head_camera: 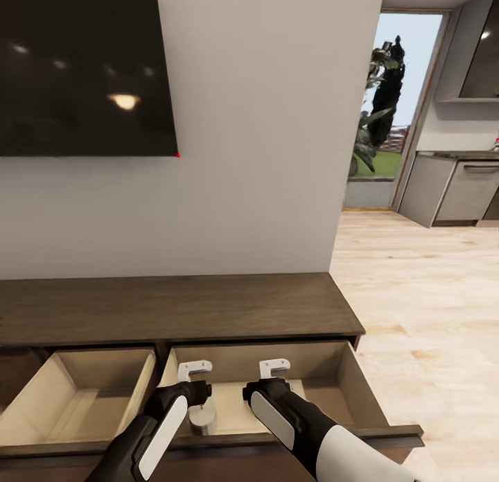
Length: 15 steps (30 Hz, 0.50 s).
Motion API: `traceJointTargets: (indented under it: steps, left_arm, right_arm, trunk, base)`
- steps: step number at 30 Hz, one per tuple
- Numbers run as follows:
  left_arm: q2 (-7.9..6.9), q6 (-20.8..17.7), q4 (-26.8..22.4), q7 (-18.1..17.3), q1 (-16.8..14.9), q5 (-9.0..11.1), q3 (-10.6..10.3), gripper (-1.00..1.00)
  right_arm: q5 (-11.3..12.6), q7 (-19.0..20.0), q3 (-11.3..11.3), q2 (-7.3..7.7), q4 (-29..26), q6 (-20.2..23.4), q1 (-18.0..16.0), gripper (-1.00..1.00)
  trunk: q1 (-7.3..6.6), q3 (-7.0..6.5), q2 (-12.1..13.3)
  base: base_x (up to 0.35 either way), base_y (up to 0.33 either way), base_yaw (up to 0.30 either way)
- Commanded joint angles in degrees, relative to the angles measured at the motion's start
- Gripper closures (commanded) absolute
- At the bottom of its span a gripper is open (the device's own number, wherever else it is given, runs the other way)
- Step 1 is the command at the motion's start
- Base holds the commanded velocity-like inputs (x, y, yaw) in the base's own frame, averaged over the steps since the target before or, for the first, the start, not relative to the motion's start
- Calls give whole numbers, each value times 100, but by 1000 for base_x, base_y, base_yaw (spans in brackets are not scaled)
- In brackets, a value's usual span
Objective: Place each of the two pumpkins and all three candles from the living room inside a cabinet in the living room (use any cabinet), then make sure every cabinet is closed, and position the cauldron so it is next to a table in the living room.
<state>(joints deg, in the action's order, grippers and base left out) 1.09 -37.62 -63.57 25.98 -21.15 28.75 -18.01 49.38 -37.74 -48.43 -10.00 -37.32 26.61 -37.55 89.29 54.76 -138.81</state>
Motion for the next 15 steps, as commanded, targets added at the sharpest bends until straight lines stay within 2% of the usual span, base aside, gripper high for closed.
traceJointTargets:
  steps: [1, 4, 15]
  left_arm:
    - [-1, -9, -6, 56, -4, 61, -10, -100]
    - [4, -9, -6, 56, -4, 63, -10, -100]
    - [5, -9, 1, 40, -4, 70, -10, -100]
  right_arm:
    - [28, -40, -18, 0, -3, 19, -6, -100]
    - [28, -40, -18, 0, -3, 19, -6, -100]
    - [28, -40, -18, 0, -3, 19, -6, -100]
  trunk:
    - [-26, -13, 39]
    - [-92, -66, 159]
    - [-333, -264, 600]
  base:
    - [-214, 37, 0]
    - [-175, 25, 0]
    - [-84, 17, 0]
